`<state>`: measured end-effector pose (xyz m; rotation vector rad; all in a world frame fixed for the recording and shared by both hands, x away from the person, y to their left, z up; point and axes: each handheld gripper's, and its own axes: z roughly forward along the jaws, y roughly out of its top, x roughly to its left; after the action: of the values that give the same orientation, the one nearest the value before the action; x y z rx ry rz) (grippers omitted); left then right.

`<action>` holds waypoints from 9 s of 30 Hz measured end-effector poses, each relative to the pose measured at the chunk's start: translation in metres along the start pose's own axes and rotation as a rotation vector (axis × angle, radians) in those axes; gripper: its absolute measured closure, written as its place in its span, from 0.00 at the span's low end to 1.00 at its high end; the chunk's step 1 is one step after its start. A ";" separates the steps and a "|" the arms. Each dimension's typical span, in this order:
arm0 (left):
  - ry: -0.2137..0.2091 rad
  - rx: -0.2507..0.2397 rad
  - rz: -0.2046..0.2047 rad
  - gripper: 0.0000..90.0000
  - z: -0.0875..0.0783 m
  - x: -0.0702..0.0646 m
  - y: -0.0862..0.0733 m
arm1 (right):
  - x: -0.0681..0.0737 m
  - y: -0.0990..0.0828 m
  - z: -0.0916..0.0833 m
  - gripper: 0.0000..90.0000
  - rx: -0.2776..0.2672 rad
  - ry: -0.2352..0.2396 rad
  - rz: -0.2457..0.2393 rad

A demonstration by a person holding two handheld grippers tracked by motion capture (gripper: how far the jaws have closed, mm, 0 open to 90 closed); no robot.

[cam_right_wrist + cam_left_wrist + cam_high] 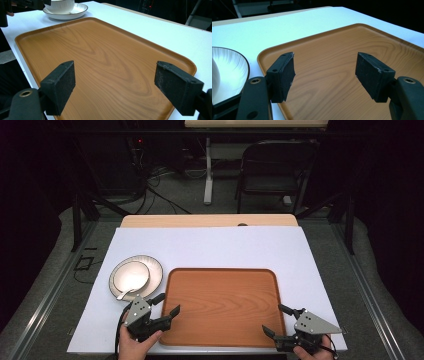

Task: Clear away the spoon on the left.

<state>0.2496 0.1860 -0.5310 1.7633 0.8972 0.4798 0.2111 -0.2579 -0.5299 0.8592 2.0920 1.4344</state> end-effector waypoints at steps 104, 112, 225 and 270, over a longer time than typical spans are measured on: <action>0.506 0.088 -0.318 1.00 -0.057 0.136 0.008 | 0.000 0.000 0.000 0.18 -0.003 0.002 -0.009; 0.511 0.059 -0.353 1.00 -0.053 0.146 0.012 | 0.000 0.000 0.000 0.18 -0.002 0.001 -0.006; 0.303 0.040 -0.293 0.95 -0.033 0.125 0.076 | 0.000 0.000 0.000 0.18 -0.001 0.001 -0.008; -0.091 0.240 -0.057 0.95 -0.005 0.034 0.137 | 0.000 0.000 -0.001 0.18 -0.003 0.002 -0.011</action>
<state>0.3147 0.1921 -0.4057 1.9537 0.9691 0.2611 0.2103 -0.2580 -0.5296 0.8446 2.0925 1.4325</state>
